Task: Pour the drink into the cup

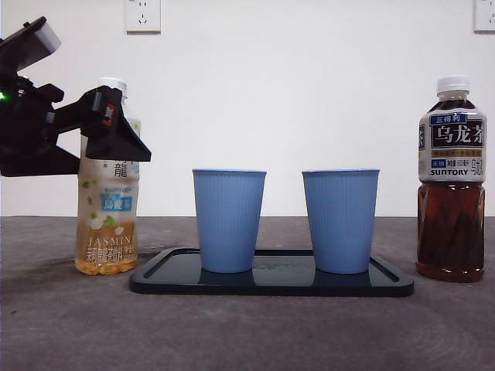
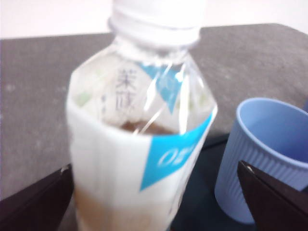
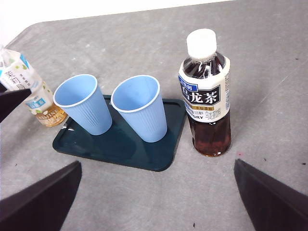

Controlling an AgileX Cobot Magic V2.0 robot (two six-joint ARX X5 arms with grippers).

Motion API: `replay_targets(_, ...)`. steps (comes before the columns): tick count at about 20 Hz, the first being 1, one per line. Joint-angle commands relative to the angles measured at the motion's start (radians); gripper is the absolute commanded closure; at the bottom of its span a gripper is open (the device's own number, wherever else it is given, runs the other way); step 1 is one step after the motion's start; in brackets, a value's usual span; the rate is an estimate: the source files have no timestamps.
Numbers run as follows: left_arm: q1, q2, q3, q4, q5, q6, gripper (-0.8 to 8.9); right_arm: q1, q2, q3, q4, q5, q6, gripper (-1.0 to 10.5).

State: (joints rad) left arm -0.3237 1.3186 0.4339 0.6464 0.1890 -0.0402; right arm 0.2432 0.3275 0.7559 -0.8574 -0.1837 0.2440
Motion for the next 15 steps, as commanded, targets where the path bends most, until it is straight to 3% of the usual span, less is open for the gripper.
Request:
replay_targets(1,-0.004,0.043,0.001,0.062,0.001,0.052,3.34,0.005,0.002,0.011,0.003,0.001,0.006,4.4)
replay_targets(5,-0.003,0.094,0.001,0.118,-0.010,0.060,3.85,0.005,0.002,0.011,0.003,0.001,0.006,4.4)
replay_targets(11,-0.002,0.142,0.001,0.159,-0.013,0.092,5.81,0.005,0.002,0.011,0.003,0.001,0.006,4.4)
replay_targets(15,-0.002,0.118,0.010,0.160,-0.013,0.091,5.97,0.005,0.002,0.011,0.003,0.001,0.006,4.4)
